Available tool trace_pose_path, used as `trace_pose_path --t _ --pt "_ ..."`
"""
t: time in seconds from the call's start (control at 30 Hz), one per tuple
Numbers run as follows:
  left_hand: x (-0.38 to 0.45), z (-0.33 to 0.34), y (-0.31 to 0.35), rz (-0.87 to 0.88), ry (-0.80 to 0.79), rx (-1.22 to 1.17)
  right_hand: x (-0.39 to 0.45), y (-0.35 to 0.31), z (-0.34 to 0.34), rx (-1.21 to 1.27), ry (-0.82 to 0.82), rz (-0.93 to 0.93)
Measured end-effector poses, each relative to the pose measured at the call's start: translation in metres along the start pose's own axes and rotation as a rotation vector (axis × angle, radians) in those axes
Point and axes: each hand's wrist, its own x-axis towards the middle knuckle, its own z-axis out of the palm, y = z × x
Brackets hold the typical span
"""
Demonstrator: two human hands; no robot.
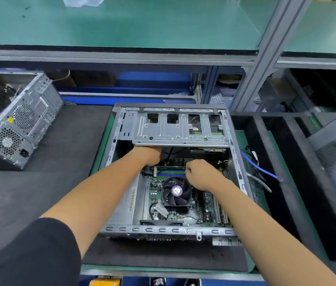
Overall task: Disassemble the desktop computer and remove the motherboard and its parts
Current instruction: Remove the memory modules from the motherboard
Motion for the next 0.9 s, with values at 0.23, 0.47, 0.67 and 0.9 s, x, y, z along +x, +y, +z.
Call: trace_pose_path --t 0.23,0.47,0.67,0.9 --pt "-0.016 -0.005 0.003 0.135 -0.090 -0.020 -0.003 -0.004 -0.003 -0.020 0.000 -0.010" --pt "-0.017 0.004 0.018 0.230 -0.028 -0.052 -0.005 -0.007 -0.003 0.002 0.016 0.005" --pt "-0.016 -0.002 0.017 0.289 -0.066 -0.211 -0.007 -0.006 -0.004 0.020 0.018 0.005" --pt "-0.015 0.005 0.023 0.332 -0.116 -0.236 -0.007 -0.007 -0.004 0.013 0.030 0.008"
